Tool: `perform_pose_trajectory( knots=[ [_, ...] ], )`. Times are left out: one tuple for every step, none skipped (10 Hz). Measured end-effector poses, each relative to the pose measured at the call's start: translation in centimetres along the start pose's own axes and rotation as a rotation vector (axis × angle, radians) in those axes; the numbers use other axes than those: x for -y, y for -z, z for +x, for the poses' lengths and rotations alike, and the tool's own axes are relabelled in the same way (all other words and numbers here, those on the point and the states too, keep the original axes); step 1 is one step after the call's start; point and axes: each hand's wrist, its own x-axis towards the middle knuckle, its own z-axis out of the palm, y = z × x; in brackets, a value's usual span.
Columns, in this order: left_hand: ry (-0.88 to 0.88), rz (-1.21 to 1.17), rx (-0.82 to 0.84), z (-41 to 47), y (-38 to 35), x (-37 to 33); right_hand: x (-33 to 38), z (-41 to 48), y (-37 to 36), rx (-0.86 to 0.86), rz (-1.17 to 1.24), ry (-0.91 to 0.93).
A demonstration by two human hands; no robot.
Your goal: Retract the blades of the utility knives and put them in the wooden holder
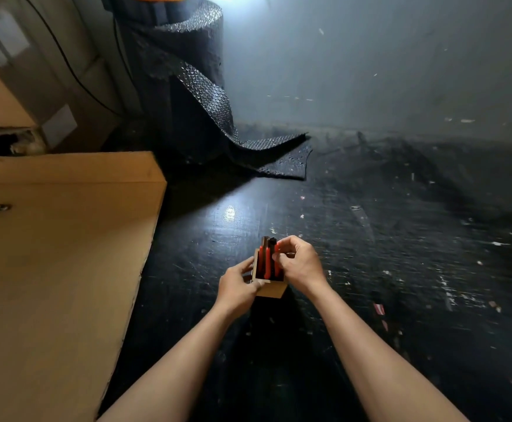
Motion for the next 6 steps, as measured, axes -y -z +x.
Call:
perform_pose_trajectory(
  knots=[
    [0.011,-0.018,-0.006,0.1,0.0,0.4,-0.8,-0.2,-0.6,-0.002,-0.034,-0.015],
    [0.023,-0.019,-0.011,0.2,0.0,0.5,-0.5,-0.5,-0.8,-0.012,-0.043,-0.028],
    [0.016,-0.025,-0.019,0.1,-0.1,0.6,-0.3,-0.6,-0.7,-0.017,-0.075,-0.021],
    [0.017,-0.033,-0.021,-0.1,0.0,0.2,0.2,-1.0,0.2,-0.023,-0.08,-0.039],
    [0.012,-0.04,-0.013,-0.5,0.4,0.0,0.8,-1.7,1.8,-0.035,-0.11,-0.013],
    [0.022,-0.009,-0.022,-2.3,1.2,0.7,1.3,-3.1,3.9,-0.026,-0.098,-0.003]
  ],
)
